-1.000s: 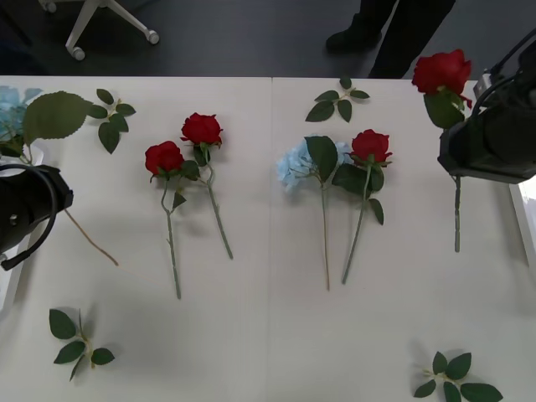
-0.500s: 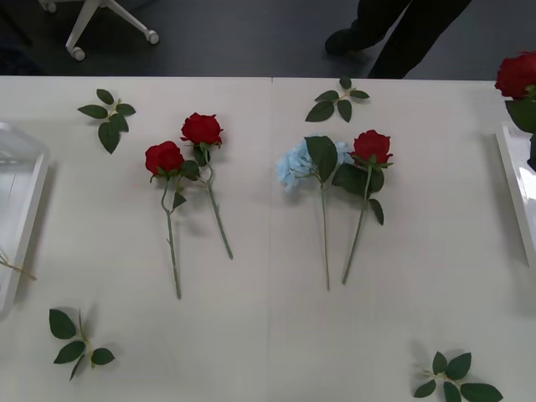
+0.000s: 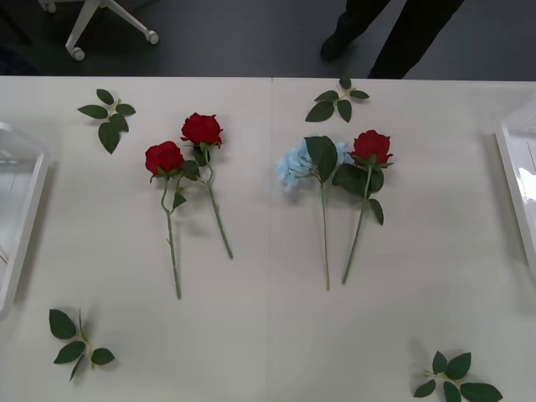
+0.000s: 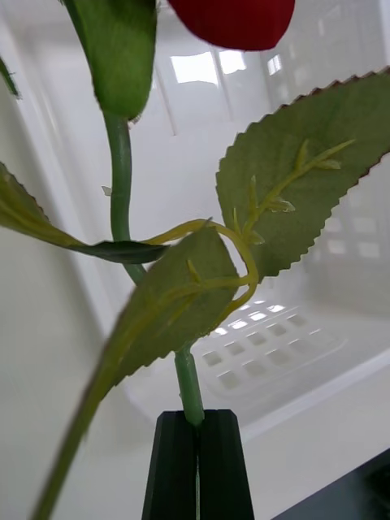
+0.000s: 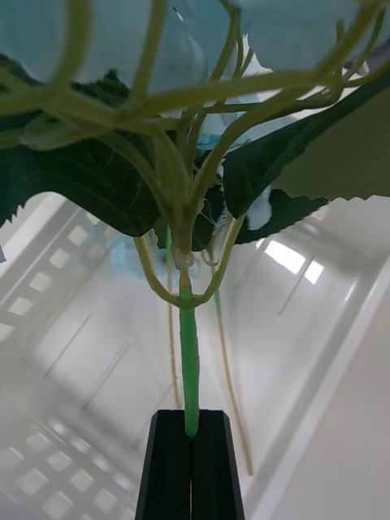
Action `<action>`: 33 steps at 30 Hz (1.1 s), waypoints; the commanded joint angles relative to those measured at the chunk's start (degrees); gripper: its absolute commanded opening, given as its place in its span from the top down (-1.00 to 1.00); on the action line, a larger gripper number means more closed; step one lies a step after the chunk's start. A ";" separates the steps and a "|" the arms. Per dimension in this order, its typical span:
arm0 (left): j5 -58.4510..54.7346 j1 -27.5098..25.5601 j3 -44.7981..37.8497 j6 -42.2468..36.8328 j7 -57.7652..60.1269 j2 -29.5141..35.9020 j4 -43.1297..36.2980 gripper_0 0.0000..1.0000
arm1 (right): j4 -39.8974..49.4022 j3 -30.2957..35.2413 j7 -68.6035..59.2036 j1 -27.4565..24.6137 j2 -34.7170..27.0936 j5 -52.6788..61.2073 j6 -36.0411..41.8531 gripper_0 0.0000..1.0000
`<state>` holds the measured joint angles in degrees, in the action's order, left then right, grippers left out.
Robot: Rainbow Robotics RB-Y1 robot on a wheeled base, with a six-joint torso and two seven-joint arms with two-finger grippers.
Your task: Put the red flowers into the right box and the blue flowers into the left box
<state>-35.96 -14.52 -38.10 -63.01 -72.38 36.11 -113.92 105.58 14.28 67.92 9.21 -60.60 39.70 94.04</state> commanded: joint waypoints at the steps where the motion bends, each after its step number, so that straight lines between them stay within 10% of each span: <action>1: -2.27 -1.04 -0.13 4.30 -8.91 2.65 4.67 1.00 | -2.83 0.05 4.94 0.54 -1.28 -3.23 -3.07 1.00; 22: -6.49 3.97 4.00 10.37 -31.77 3.44 16.45 1.00 | -17.68 -2.59 8.72 0.54 3.20 -15.79 -23.72 1.00; 23: -6.49 3.97 4.09 10.37 -31.77 3.44 16.45 0.93 | -18.04 -2.85 8.80 0.72 3.20 -16.32 -24.16 1.00; 26: -6.58 4.06 4.35 10.37 -31.85 3.44 16.45 -0.21 | -18.92 -3.56 8.98 1.60 3.47 -17.82 -25.13 1.00; 29: -6.84 4.06 4.71 10.37 -31.85 3.44 16.27 -0.89 | -19.62 -3.73 9.24 2.65 4.17 -18.61 -25.66 1.00; 31: -7.11 3.89 5.06 10.28 -31.85 3.44 15.83 -1.00 | -19.97 -3.91 9.60 3.27 4.43 -19.05 -25.83 1.00; 32: -7.46 3.53 5.23 10.28 -31.77 3.44 15.39 -1.00 | -20.06 -4.17 9.77 3.62 4.43 -19.05 -26.01 0.54; 33: -7.46 3.53 5.23 10.28 -31.77 3.44 15.39 -1.00 | -20.06 -4.17 9.77 3.62 4.43 -19.05 -26.01 0.54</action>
<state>-42.75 -10.49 -33.31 -53.11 -102.41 38.02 -96.73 85.13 9.12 74.59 11.06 -56.53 21.44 68.71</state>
